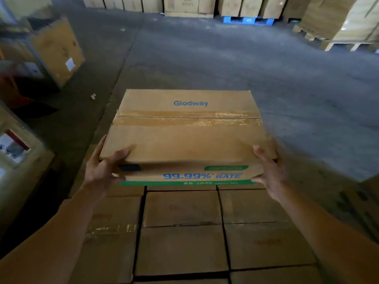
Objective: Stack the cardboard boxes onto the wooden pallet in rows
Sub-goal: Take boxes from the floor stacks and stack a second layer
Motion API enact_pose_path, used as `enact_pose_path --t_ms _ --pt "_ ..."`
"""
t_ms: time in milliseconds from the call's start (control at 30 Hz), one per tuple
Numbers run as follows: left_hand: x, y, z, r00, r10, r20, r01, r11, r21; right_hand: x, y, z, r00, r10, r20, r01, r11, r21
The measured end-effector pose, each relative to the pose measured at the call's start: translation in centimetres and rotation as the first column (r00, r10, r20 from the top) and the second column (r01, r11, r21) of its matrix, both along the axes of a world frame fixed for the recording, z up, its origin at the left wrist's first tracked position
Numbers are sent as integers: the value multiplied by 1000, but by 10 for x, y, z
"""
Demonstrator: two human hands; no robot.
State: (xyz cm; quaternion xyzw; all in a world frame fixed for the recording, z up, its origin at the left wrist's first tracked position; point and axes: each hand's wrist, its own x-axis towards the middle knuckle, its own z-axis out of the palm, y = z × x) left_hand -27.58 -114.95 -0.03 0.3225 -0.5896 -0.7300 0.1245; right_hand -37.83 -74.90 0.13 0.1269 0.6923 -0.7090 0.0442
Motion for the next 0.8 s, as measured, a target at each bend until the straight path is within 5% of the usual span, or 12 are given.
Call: enact_pose_path --t_ms 400,800 --pt "-74 -29 -197 992 -39 -121 38 999 -4 -58 -21 -179 998 -60 38 58 998 35" --pt "-84 -37 -243 999 -20 -49 19 1000 -6 -87 -29 -237 999 -34 18 33 998 44"
